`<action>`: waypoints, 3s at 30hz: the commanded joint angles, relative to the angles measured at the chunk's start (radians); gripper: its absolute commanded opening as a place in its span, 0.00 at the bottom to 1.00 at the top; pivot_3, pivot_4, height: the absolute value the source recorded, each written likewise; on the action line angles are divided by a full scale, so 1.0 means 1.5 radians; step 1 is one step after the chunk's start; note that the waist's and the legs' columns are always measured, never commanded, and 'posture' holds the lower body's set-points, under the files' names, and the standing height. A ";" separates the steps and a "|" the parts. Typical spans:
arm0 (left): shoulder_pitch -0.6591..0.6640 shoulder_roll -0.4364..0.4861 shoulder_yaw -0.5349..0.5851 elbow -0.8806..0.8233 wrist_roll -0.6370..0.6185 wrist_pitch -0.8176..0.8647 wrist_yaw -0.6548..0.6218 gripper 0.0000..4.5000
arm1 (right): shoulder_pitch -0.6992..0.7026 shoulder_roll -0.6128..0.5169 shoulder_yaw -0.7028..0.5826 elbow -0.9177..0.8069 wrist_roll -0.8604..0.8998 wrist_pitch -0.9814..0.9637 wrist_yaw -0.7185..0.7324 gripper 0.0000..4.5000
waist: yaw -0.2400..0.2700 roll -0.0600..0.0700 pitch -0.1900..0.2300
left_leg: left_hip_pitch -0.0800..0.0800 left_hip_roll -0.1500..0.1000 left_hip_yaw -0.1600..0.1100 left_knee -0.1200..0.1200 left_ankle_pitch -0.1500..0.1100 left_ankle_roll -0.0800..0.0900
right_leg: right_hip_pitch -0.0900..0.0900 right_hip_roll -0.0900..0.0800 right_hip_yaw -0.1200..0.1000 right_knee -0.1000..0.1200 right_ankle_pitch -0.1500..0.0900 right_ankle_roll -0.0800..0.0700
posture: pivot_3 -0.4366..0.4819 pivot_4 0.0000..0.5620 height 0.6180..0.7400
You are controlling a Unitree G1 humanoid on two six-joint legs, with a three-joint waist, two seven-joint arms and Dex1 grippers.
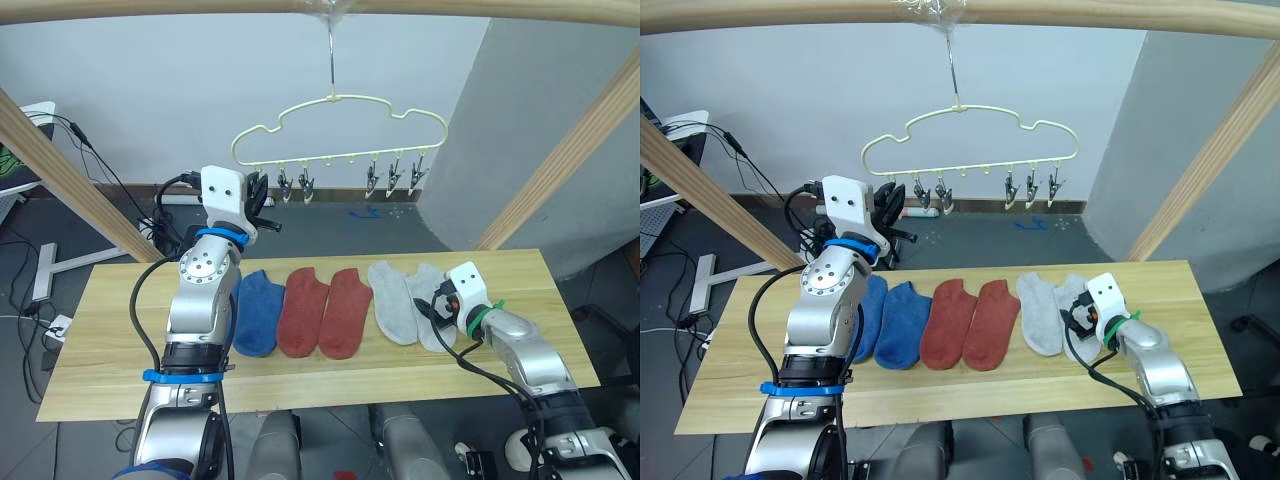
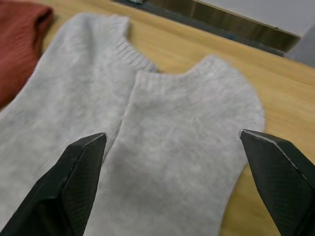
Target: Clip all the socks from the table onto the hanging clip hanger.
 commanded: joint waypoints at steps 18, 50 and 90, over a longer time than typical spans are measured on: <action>0.009 0.028 0.013 -0.028 -0.023 0.015 -0.036 0.05 | 0.048 -0.092 0.055 0.080 -0.086 -0.157 0.067 0.01 | 0.003 -0.001 -0.002 | 0.004 0.000 0.000 0.002 0.000 0.000 | 0.006 0.000 0.000 -0.001 0.001 0.001 | 0.46 0.41 1.00; -0.115 0.049 0.260 -0.017 -0.609 0.687 0.005 0.05 | -0.120 0.156 0.263 -0.205 -0.203 -0.171 0.027 0.01 | 0.000 -0.001 -0.002 | 0.004 0.000 -0.002 0.001 0.000 -0.001 | 0.005 0.000 -0.001 0.000 0.002 -0.001 | 0.47 0.42 1.00; -0.122 0.081 0.264 0.006 -0.663 0.714 -0.006 0.05 | -0.106 0.152 0.254 -0.264 -0.200 -0.220 0.042 0.01 | 0.001 -0.001 -0.002 | 0.004 0.000 -0.002 0.001 0.001 -0.001 | 0.005 0.000 -0.001 0.000 0.002 -0.001 | 0.46 0.44 1.00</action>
